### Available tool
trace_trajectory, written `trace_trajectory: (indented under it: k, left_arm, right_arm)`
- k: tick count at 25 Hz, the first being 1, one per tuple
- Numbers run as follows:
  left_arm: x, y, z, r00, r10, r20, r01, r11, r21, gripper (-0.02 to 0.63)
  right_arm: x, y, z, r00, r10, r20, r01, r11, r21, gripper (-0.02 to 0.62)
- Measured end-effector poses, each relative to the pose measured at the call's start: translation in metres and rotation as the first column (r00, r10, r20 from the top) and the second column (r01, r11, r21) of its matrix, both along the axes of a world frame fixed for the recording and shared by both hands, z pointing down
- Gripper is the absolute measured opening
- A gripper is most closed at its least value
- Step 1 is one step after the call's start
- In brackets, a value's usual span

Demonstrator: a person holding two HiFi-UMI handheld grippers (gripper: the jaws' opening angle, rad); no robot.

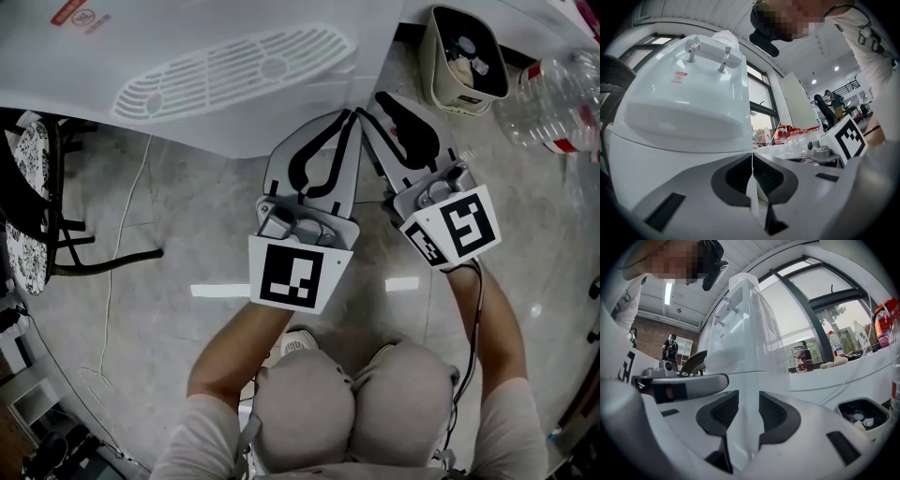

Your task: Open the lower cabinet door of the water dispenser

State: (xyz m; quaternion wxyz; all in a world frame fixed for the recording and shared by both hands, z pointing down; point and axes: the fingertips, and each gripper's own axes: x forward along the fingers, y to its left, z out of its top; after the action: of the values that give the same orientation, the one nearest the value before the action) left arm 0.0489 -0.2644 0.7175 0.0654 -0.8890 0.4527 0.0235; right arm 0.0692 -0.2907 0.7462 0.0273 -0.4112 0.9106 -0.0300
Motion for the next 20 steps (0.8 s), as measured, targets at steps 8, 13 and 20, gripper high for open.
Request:
trace_trajectory:
  k: [8, 13, 20]
  left_arm:
    - [-0.001, 0.004, -0.003, 1.0, 0.018, 0.007, -0.019, 0.999, 0.039, 0.002]
    - [-0.001, 0.01, -0.004, 0.999, 0.03, 0.011, -0.031, 0.998, 0.05, 0.002]
    - [-0.008, 0.018, -0.006, 0.999, 0.032, 0.009, -0.032, 0.998, 0.06, 0.002]
  right_arm:
    - [-0.006, -0.015, 0.011, 0.997, -0.08, 0.003, 0.08, 0.997, 0.007, 0.246]
    - [-0.014, -0.027, 0.012, 0.995, -0.102, 0.021, 0.102, 0.995, 0.014, 0.259]
    - [-0.013, -0.029, 0.012, 0.996, -0.079, 0.03, 0.078, 0.996, 0.041, 0.264]
